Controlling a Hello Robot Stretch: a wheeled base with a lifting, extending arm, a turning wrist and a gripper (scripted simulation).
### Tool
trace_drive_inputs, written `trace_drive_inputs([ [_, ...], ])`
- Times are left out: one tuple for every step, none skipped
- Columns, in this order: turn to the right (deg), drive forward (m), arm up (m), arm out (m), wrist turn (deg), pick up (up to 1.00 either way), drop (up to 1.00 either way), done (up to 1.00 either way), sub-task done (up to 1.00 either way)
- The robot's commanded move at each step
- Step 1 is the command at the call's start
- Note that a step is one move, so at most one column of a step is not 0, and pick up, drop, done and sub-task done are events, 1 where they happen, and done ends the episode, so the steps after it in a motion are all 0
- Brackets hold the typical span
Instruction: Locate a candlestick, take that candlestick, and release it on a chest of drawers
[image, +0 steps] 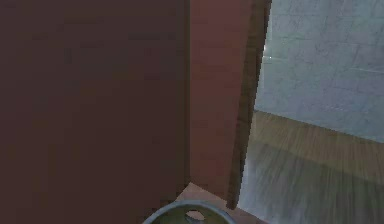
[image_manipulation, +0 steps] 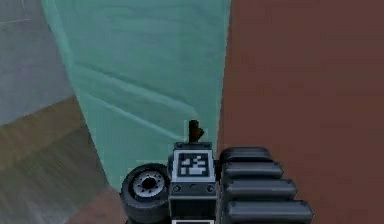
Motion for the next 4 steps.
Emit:
trace_drive_inputs([
  [-6.0, 0.0, 0.0, 0.0, 0.0, 0.0, 0.0, 0.0, 0.0],
  [0.0, 0.05, 0.0, 0.0, 0.0, 0.0, 0.0, 0.0, 0.0],
  [36.0, 0.0, 0.0, 0.0, 0.0, 0.0, 0.0, 0.0, 0.0],
  [0.0, 0.3, 0.0, 0.0, 0.0, 0.0, 0.0, 0.0, 0.0],
])
